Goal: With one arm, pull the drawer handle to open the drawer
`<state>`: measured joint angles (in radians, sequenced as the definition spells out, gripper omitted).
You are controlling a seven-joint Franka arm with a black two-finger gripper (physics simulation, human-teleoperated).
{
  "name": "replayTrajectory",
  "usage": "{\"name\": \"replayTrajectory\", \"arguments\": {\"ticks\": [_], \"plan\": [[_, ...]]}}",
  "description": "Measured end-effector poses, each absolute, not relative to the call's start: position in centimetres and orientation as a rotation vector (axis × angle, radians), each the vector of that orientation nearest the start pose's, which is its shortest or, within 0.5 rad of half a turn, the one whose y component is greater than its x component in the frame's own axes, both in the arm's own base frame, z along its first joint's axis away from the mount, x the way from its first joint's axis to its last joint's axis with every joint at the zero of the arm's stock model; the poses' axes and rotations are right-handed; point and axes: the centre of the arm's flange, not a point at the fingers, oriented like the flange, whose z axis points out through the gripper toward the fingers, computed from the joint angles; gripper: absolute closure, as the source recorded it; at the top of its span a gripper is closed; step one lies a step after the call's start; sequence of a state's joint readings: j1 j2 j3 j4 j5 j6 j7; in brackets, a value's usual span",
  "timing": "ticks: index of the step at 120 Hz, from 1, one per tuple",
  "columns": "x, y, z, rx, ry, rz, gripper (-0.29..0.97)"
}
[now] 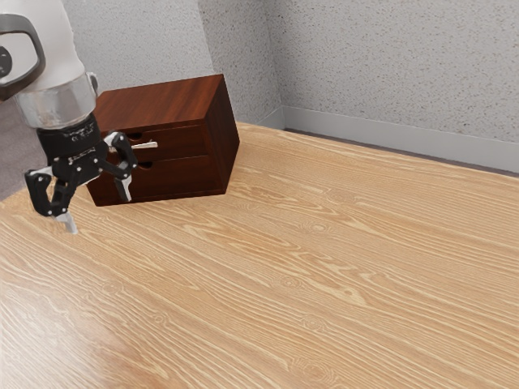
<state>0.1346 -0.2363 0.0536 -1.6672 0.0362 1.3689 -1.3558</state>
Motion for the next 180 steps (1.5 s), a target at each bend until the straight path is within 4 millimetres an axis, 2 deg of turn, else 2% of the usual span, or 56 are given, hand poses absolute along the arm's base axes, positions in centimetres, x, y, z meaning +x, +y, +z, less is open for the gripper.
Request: {"name": "replayTrajectory", "arguments": {"ticks": [6,19,25,31,35,39,50,58,65,74,96,109,122,131,137,153,167,180], "plan": [[45.1,9.3,67.6,-2.203,-2.172,0.048,0.0],[46.7,9.4,67.5,-2.191,-2.196,-0.014,0.0],[47.5,8.4,68.2,-2.211,-2.187,-0.059,0.0],[48.5,6.8,67.9,-2.227,-2.164,-0.072,0.0],[48.7,6.7,67.9,-2.22,-2.173,-0.081,0.0],[48.4,8.2,67.8,-2.179,-2.215,-0.081,0.0],[47.4,13.9,67.1,-2.008,-2.362,-0.063,0.0],[47.7,17.0,66.1,-1.911,-2.432,-0.047,0.0],[48.9,19.6,65.8,-1.843,-2.486,-0.051,0.0],[49.8,21.6,65.4,-1.791,-2.531,-0.055,0.0],[49.7,25.2,64.5,-1.684,-2.619,-0.067,0.0],[51.3,27.7,64.0,-1.658,-2.673,-0.115,0.0],[53.7,29.0,63.0,-1.667,-2.702,-0.159,0.0],[55.9,30.7,62.0,-1.666,-2.719,-0.216,0.0],[56.6,32.2,61.3,-1.645,-2.735,-0.269,0.0],[58.3,34.4,59.1,-1.623,-2.758,-0.368,0.0],[59.5,34.1,59.3,-1.643,-2.787,-0.468,0.0],[60.8,31.6,59.8,-1.681,-2.838,-0.478,0.0]]}}
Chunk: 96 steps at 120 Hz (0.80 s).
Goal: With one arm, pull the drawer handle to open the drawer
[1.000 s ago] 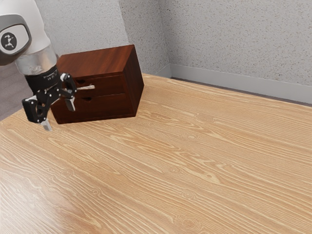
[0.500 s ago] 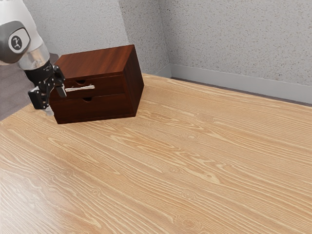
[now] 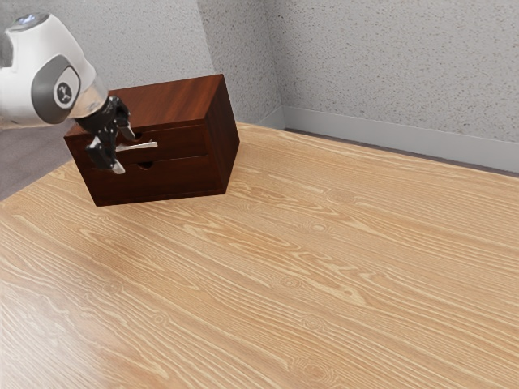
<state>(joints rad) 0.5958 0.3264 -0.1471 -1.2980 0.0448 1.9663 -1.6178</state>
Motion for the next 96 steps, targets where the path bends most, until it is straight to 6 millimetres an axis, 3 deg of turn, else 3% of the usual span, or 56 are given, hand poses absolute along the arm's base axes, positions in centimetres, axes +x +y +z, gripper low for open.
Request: {"name": "replayTrajectory", "arguments": {"ticks": [10,27,96], "plan": [[61.7,30.9,59.1,1.516,2.522,0.459,0.0],[61.4,33.8,58.0,1.477,2.566,0.52,0.0],[63.0,36.8,56.5,1.419,2.534,0.618,0.0]]}}
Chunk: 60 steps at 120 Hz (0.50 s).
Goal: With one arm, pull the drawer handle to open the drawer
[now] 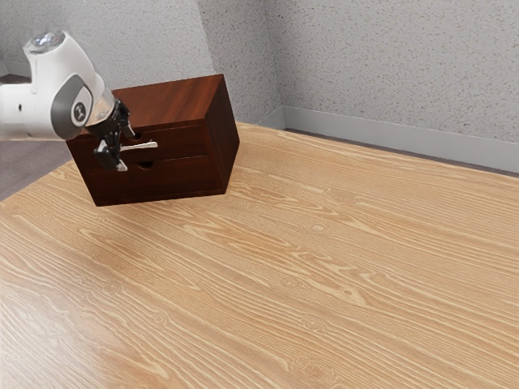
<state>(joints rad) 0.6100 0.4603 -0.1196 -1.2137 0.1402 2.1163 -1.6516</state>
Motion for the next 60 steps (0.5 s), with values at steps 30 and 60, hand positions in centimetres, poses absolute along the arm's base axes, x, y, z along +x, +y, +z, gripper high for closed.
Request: {"name": "replayTrajectory", "arguments": {"ticks": [30,60], "plan": [[63.5,37.2,55.4,1.411,2.524,0.628,0.0],[63.7,37.1,55.0,1.399,2.516,0.629,0.15]]}}
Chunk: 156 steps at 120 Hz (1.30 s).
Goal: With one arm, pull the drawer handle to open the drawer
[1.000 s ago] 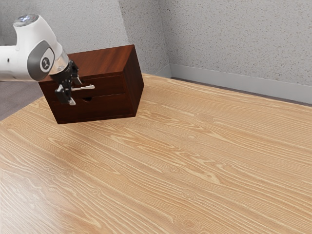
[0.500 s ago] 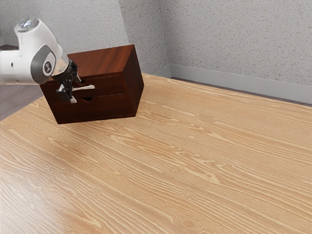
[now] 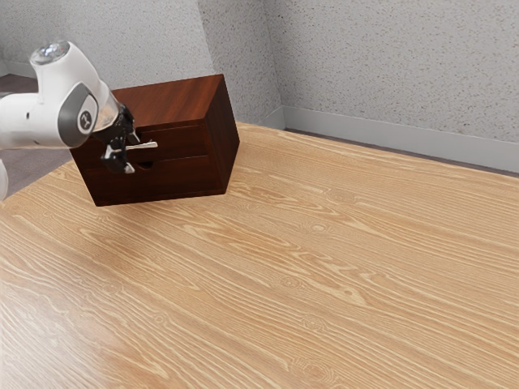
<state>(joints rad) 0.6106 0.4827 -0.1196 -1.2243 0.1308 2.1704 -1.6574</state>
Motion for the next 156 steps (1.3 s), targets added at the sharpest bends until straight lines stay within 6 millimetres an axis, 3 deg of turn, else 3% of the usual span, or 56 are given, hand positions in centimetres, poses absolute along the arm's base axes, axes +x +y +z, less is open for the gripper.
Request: {"name": "replayTrajectory", "arguments": {"ticks": [39,84,156], "plan": [[63.9,37.3,55.2,1.384,2.494,0.664,0.25],[63.8,37.4,54.2,1.353,2.49,0.64,0.37],[61.7,36.3,54.9,1.358,2.51,0.629,0.54]]}}
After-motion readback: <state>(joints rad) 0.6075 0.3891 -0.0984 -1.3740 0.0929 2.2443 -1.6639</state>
